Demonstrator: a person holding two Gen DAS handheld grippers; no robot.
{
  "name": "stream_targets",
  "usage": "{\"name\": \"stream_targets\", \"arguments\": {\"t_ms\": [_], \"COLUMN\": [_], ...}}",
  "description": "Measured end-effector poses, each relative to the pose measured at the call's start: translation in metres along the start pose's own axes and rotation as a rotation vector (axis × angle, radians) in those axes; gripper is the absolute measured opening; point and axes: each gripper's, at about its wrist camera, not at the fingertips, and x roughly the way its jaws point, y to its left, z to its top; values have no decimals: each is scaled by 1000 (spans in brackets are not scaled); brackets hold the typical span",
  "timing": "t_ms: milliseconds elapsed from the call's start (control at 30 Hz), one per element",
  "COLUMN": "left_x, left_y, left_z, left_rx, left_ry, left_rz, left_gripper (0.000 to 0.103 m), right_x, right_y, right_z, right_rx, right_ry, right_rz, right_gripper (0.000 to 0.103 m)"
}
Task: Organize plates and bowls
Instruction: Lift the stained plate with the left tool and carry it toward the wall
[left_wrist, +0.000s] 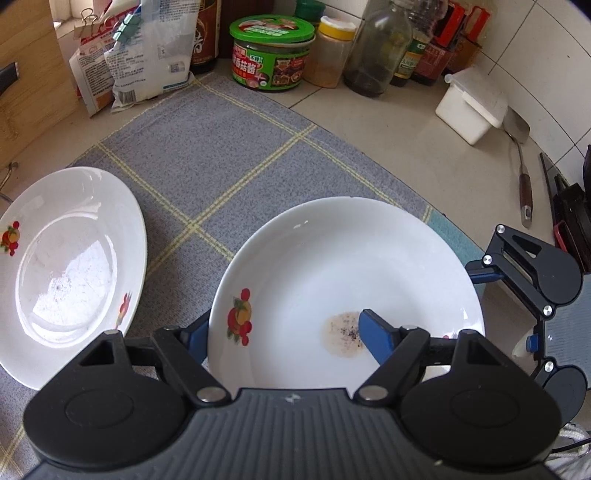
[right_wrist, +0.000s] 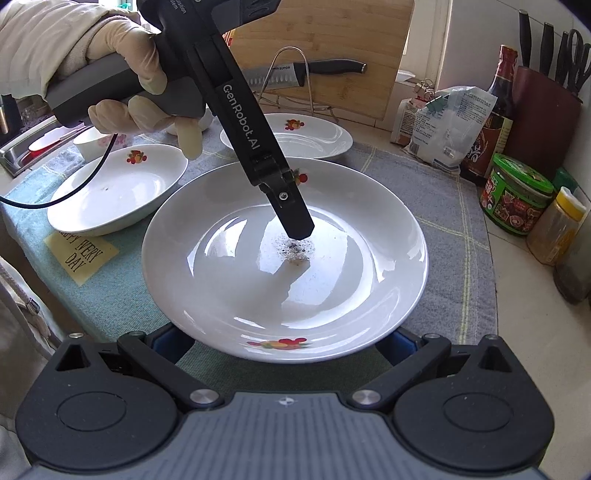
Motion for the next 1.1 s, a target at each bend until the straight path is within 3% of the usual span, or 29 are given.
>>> {"name": "stream_targets", "arguments": {"t_ms": [700, 1100], "left_x": [26, 48], "left_y": [2, 11], "left_z": [79, 103], "left_rx": [-11, -13], "left_ry": [-41, -29], "left_rz": [23, 35], "left_gripper": [79, 79], "right_x": [24, 42], "right_y": [-71, -101], "right_z": [8, 9], "right_rx": [-9, 16], "right_ry": [6, 20], "right_rz": [2, 19], "right_gripper": [103, 103]}}
